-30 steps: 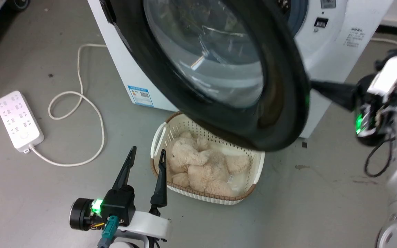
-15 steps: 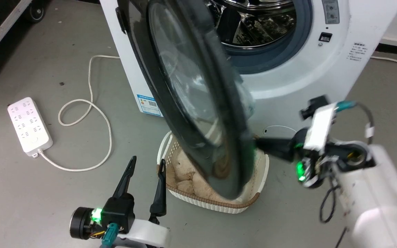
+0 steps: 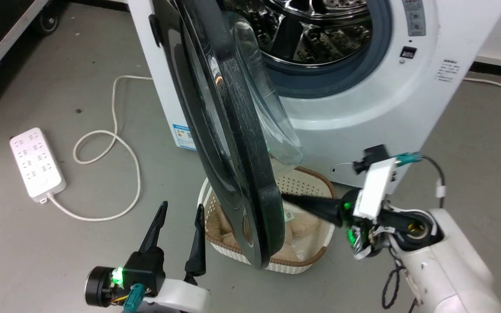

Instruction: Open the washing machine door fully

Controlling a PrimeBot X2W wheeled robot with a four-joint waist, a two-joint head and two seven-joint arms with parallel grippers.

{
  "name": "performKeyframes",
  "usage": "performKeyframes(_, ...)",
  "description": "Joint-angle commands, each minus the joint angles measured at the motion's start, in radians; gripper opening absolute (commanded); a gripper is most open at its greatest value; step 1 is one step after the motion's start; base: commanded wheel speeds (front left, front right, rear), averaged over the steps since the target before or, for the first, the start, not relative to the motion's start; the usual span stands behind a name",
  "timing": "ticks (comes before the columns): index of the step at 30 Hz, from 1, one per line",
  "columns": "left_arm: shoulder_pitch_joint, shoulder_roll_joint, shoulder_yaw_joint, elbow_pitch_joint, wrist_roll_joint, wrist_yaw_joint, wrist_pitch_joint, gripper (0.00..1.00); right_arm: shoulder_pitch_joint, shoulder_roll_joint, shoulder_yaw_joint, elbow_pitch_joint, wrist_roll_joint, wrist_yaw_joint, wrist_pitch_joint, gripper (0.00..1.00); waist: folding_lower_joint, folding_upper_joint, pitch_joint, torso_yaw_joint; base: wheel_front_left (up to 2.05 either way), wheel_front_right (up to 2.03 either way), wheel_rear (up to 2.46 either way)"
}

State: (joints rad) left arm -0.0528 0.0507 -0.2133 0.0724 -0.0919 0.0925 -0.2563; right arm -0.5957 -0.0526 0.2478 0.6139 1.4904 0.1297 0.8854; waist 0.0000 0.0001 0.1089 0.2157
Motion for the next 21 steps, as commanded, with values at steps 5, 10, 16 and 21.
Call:
performKeyframes(5, 0.017, 0.005, 0.02, 0.001, -0.005, -0.004, -0.006, 1.0, 0.035, -0.082, -0.063, -0.095, -0.125, 0.001, -0.184, 1.0, 0.0, -0.0001, -0.02, -0.044, 0.0, 0.0, 0.0)
performKeyframes(10, 0.015, 0.006, 0.045, -0.004, -0.025, -0.014, -0.006, 1.0, 0.125, -0.255, -0.038, -0.338, -0.444, 0.001, -0.501, 1.0, 0.0, -0.0001, -0.045, -0.084, 0.0, 0.0, 0.0)
performKeyframes(16, 0.027, 0.016, 0.078, -0.006, -0.06, -0.038, -0.006, 1.0, 0.263, -0.386, -0.02, -0.473, -0.865, 0.001, -0.866, 1.0, 0.0, -0.0001, -0.065, -0.144, 0.0, 0.0, 0.0)
performKeyframes(21, 0.041, 0.028, 0.095, 0.017, -0.07, -0.048, -0.006, 1.0, 0.391, -0.31, -0.109, -0.53, -1.089, 0.001, -1.017, 1.0, 0.0, -0.0001, -0.082, -0.184, 0.0, 0.0, 0.0)
